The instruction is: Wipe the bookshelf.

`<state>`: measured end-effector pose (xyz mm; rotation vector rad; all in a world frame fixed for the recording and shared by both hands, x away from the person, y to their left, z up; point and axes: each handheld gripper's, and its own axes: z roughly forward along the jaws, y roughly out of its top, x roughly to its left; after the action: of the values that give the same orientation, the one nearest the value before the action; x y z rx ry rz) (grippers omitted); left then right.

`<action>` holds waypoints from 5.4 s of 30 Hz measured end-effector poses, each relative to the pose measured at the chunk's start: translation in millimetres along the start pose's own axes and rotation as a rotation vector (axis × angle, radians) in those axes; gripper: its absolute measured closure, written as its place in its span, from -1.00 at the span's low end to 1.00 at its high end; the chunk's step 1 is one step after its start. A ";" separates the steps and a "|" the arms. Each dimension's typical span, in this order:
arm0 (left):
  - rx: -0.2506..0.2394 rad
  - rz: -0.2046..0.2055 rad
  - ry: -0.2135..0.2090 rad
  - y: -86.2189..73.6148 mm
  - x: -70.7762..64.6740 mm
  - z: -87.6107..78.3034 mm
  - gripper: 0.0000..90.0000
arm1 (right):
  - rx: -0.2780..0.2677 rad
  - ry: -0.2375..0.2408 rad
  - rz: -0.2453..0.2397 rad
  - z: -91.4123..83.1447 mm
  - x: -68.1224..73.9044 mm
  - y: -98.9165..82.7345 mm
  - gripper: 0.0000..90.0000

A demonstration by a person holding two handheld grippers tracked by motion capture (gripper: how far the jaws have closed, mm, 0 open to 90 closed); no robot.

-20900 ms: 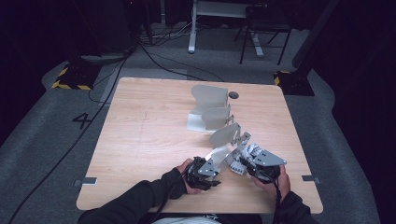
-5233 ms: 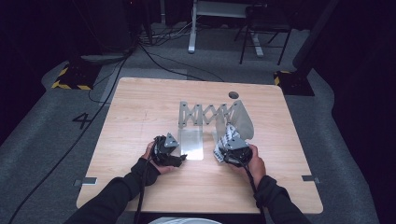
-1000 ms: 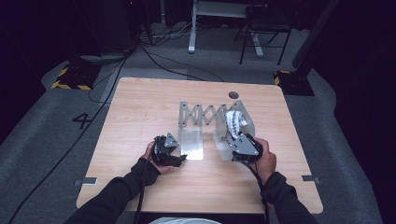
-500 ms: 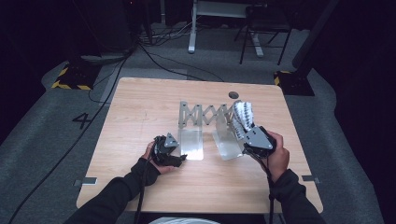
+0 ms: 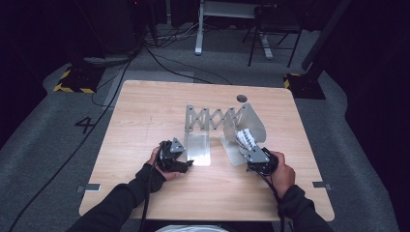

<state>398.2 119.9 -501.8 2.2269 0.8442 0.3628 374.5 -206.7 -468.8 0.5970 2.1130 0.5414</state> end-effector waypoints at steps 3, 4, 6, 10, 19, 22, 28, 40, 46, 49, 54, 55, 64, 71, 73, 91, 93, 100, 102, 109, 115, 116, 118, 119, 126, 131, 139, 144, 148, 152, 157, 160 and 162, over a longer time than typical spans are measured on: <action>0.000 0.000 -0.001 0.0 0.1 0.0 -0.35 | 0.035 0.020 -0.015 12.6 6.8 -3.2 0.76; 0.000 0.000 -0.001 0.0 0.1 0.0 -0.35 | 0.042 0.036 -0.012 16.0 8.8 -4.1 0.76; 0.000 0.000 -0.002 0.0 0.1 0.0 -0.35 | 0.051 0.059 0.001 20.8 12.2 -5.3 0.76; 0.001 0.001 0.000 0.0 0.2 -0.1 -0.35 | 0.058 0.080 -0.005 26.8 18.9 -5.4 0.76; 0.000 0.000 -0.010 0.2 0.3 0.3 -0.35 | 0.005 0.037 0.039 15.3 5.2 -3.2 0.76; 0.000 0.001 -0.010 0.2 0.3 0.3 -0.35 | -0.036 -0.007 0.051 2.7 -3.4 1.0 0.76; 0.001 0.000 -0.010 0.1 0.3 0.2 -0.35 | -0.114 -0.070 0.106 -24.7 -21.2 9.7 0.76; 0.000 0.000 -0.011 -0.3 0.5 -0.1 -0.35 | -0.252 -0.165 0.196 -75.5 -49.7 17.1 0.76; 0.000 0.000 -0.010 -0.3 0.5 -0.1 -0.35 | -0.273 -0.194 0.215 -88.3 -57.9 16.3 0.76; 0.000 0.000 -0.010 -0.3 0.5 -0.1 -0.35 | -0.259 -0.165 0.207 -84.9 -55.5 15.6 0.76; 0.000 0.000 -0.010 -0.3 0.5 -0.1 -0.35 | -0.186 -0.086 0.123 -68.3 -37.4 16.4 0.76; 0.000 0.000 -0.010 -0.3 0.5 -0.1 -0.35 | -0.169 -0.070 0.109 -63.9 -33.6 16.3 0.76; 0.000 0.000 -0.010 -0.3 0.5 -0.2 -0.35 | -0.077 0.033 0.098 -24.7 -10.4 7.3 0.76; 0.000 0.000 -0.010 -0.3 0.4 -0.2 -0.35 | -0.048 0.100 0.117 2.0 -0.3 2.6 0.76; 0.000 0.000 -0.010 -0.3 0.5 -0.1 -0.35 | -0.039 0.129 0.111 8.0 4.5 3.5 0.75; 0.000 0.000 -0.009 -0.3 0.5 -0.2 -0.35 | -0.220 -0.044 0.117 -32.3 -14.5 28.9 0.75; 0.000 0.000 -0.010 -0.3 0.5 -0.1 -0.35 | -0.238 -0.086 0.134 -43.3 -22.8 28.9 0.75; 0.000 0.000 -0.010 -0.3 0.5 -0.1 -0.35 | -0.266 -0.164 0.192 -70.8 -49.7 23.0 0.76; 0.000 -0.001 -0.011 -0.3 0.5 -0.1 -0.35 | -0.267 -0.163 0.194 -70.8 -50.1 20.9 0.76; 0.000 0.000 -0.010 -0.3 0.5 -0.1 -0.35 | -0.217 -0.132 0.124 -56.8 -34.3 18.4 0.76; 0.000 0.000 -0.010 -0.3 0.5 -0.1 -0.35 | -0.130 -0.059 0.123 -34.7 -23.3 12.8 0.76; 0.000 0.000 -0.009 -0.3 0.5 -0.2 -0.35 | -0.110 -0.051 0.118 -29.4 -20.4 10.8 0.76; 0.000 0.000 -0.010 -0.3 0.5 -0.1 -0.35 | -0.085 -0.030 0.116 -20.5 -17.3 6.9 0.76; 0.000 0.000 -0.009 -0.3 0.4 -0.2 -0.35 | -0.075 -0.024 0.120 -16.3 -16.1 5.1 0.76; 0.000 0.000 -0.010 -0.3 0.5 -0.1 -0.35 | 0.005 0.070 0.176 20.1 -6.2 1.3 0.77; 0.000 0.000 -0.010 -0.3 0.5 -0.1 -0.35 | -0.020 0.040 0.161 25.2 0.3 15.9 0.77; 0.000 0.000 -0.011 -0.3 0.5 -0.1 -0.35 | -0.123 -0.061 0.217 6.7 -26.2 42.0 0.77; 0.000 0.000 -0.011 -0.3 0.5 -0.1 -0.35 | -0.184 -0.100 0.265 -7.1 -42.9 51.5 0.77; 0.000 0.000 -0.011 -0.3 0.5 -0.1 -0.35 | -0.205 -0.105 0.261 -12.9 -47.7 58.9 0.77; 0.000 0.000 -0.010 -0.3 0.5 -0.1 -0.35 | -0.171 -0.057 0.210 -3.9 -41.1 57.3 0.77; 0.000 0.000 -0.010 -0.3 0.5 -0.1 -0.35 | -0.132 -0.004 0.138 6.5 -26.0 52.2 0.77; 0.000 0.000 -0.010 -0.3 0.5 -0.1 -0.35 | -0.111 0.013 0.108 10.6 -17.9 49.8 0.77; 0.000 0.000 -0.010 -0.3 0.5 -0.1 -0.35 | -0.097 0.025 0.087 13.6 -12.2 47.6 0.77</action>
<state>398.3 120.4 -501.9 2.2267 0.8385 0.3511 402.6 -174.0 -441.6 0.6323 2.0777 0.6996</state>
